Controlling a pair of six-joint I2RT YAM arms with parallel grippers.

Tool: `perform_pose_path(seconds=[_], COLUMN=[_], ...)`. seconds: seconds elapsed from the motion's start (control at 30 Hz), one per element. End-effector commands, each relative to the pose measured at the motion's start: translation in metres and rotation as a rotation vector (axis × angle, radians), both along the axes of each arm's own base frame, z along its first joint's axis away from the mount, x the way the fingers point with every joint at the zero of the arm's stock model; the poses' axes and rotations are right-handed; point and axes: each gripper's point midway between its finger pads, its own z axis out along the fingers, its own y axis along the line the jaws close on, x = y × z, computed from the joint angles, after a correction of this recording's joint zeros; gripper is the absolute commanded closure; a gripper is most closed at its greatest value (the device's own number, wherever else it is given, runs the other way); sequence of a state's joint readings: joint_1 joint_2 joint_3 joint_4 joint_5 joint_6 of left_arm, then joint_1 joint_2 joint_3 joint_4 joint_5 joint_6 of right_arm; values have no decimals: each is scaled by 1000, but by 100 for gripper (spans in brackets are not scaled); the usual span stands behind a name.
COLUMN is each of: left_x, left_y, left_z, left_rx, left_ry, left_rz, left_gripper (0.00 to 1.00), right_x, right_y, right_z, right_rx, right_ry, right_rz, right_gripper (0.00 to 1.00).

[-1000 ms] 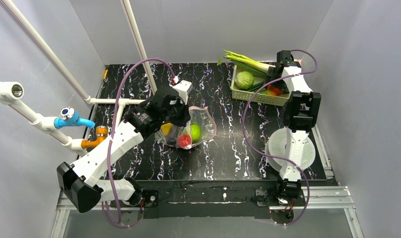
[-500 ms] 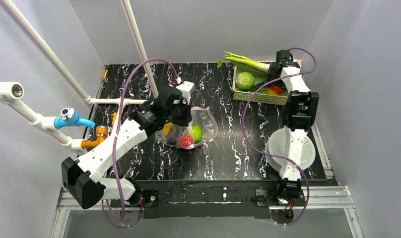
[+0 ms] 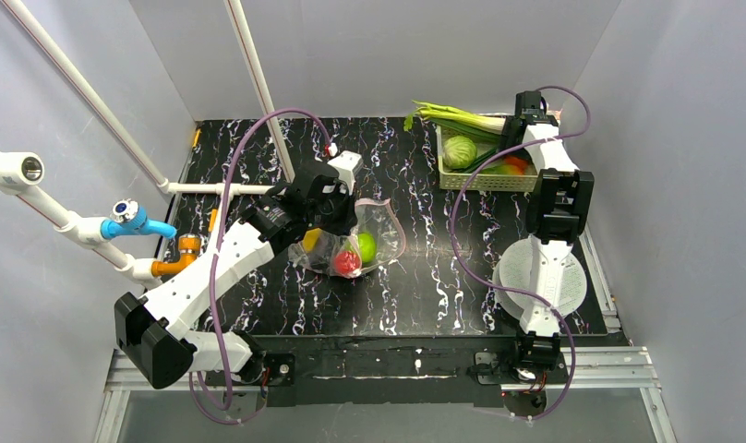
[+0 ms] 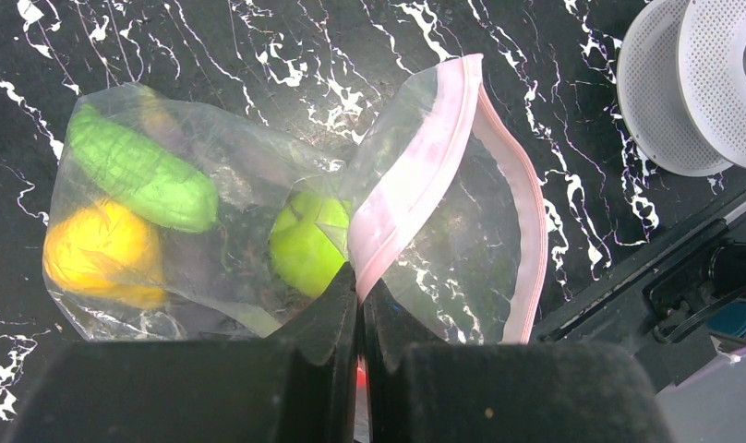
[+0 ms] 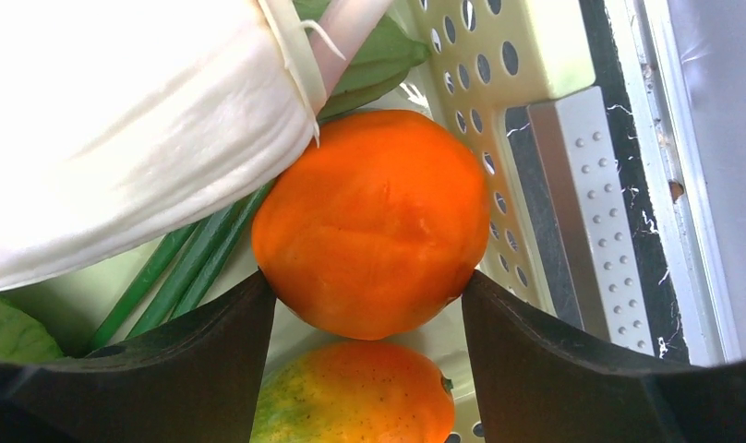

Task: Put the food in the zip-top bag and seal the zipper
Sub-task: Pick up the fake fruit from the bin, then place the fake fruit in the zipper food storage bag.

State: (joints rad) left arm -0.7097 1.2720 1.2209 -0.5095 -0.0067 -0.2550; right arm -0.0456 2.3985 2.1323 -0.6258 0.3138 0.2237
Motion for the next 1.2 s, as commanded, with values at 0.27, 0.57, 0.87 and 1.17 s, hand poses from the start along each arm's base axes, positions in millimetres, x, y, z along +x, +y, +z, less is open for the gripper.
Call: perform_pose_path(seconds=[0.27,0.57,0.87,1.17], left_x=[-8,-10,-10,-8], left_y=[-7,-8,-4,-1], left_z=[-3,4,9,10], left_rx=[-34,-58,-58,-51], left_ry=[48,36,14,2], left_rz=[-33,-36,-25,-11], left_gripper=[100,100,100,100], right_x=[-27,-68,-145,-254], right_y=[11,67,173,266], right_z=[84,138,161,185], right_rx=[28,144,219,409], right_ry=[-154,-222,-251,-245], right_rz=[-2,101,353,718], right_gripper=[93,98,98,98])
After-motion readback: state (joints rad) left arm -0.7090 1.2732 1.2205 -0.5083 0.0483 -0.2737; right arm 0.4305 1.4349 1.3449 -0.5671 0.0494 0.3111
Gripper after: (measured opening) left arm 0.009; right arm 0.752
